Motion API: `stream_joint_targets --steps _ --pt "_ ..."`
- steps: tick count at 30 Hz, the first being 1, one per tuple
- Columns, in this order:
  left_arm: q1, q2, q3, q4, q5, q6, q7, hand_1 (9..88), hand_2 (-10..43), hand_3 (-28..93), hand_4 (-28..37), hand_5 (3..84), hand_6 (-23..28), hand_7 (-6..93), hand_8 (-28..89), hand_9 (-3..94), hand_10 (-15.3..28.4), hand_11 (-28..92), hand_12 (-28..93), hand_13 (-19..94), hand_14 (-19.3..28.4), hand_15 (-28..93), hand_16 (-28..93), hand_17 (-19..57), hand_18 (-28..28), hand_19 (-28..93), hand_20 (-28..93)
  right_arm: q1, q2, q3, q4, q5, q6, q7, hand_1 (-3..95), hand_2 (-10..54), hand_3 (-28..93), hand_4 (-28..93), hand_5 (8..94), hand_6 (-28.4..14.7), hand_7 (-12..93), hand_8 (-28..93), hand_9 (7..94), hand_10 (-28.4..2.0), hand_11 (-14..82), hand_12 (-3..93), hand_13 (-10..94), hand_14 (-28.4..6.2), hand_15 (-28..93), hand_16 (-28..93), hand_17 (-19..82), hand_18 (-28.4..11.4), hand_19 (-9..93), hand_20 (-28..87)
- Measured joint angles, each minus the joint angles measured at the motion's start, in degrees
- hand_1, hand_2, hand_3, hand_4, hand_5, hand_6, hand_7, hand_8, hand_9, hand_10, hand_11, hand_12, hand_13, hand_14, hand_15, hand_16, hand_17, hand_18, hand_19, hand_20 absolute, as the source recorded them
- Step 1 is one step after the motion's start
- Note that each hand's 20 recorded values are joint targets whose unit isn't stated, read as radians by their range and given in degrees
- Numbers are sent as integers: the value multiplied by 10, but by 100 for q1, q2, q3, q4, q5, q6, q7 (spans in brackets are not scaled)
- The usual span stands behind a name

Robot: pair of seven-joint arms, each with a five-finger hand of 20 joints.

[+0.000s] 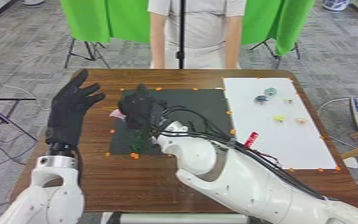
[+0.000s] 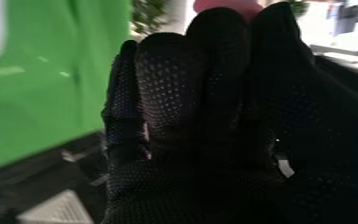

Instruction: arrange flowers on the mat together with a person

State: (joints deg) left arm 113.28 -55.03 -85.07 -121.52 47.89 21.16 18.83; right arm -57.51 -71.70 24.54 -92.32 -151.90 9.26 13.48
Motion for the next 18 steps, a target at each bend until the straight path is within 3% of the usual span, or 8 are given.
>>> stream_joint_targets --steps 8,14,18 --pt "-361 0 170 106 31 -65 -75 226 64 795 -283 349 51 97 -80 379 179 240 95 287 257 500 -81 -83 237 467 153 103 -159 -549 4 -211 -281 20 527 -95 646 -283 795 47 263 -8 823 -65 417 328 764 -48 643 238 259 -158 765 198" --pt "-561 -43 245 234 119 -236 -219 226 64 795 -283 348 51 98 -81 379 179 240 95 286 258 500 -82 -83 237 467 153 104 -187 -568 114 -379 -491 142 505 -95 642 -283 772 46 250 -15 804 -69 432 324 746 -54 654 237 246 -162 760 204" --pt "-606 -74 247 249 135 -275 -253 226 64 795 -283 348 51 98 -81 380 179 240 95 287 258 500 -83 -83 237 468 153 72 -197 -477 136 -477 -666 150 491 -95 630 -283 748 44 248 -19 789 -75 456 304 735 -58 662 231 241 -162 755 213"
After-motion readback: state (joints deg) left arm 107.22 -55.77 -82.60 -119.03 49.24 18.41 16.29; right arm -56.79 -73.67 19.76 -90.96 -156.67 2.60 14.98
